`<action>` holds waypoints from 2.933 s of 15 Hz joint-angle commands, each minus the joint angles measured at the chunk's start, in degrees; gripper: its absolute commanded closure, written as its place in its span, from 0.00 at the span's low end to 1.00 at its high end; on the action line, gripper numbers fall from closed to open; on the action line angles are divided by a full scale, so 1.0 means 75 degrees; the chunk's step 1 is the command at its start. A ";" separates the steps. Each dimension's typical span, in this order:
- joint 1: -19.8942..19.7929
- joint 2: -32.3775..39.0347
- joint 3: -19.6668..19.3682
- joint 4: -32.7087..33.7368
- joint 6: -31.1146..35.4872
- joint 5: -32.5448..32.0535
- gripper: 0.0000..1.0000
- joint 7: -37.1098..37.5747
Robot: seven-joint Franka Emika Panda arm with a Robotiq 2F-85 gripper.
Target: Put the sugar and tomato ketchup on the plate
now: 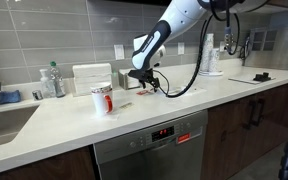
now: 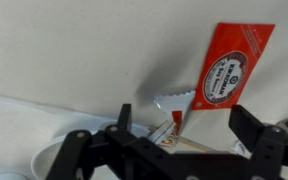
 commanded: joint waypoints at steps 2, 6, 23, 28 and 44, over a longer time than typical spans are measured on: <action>-0.0022 0.0430 -0.0012 0.0496 0.0047 0.0255 0.26 -0.0498; -0.0029 0.0519 -0.0009 0.0658 -0.0086 0.0319 0.57 -0.0741; -0.0113 -0.0210 0.0190 0.0210 -0.0376 0.1274 0.99 -0.1186; -0.0141 -0.0914 -0.0045 -0.0547 -0.0115 0.1423 0.99 -0.0797; -0.0876 -0.0662 -0.0148 -0.0556 -0.0152 0.1696 0.58 -0.0818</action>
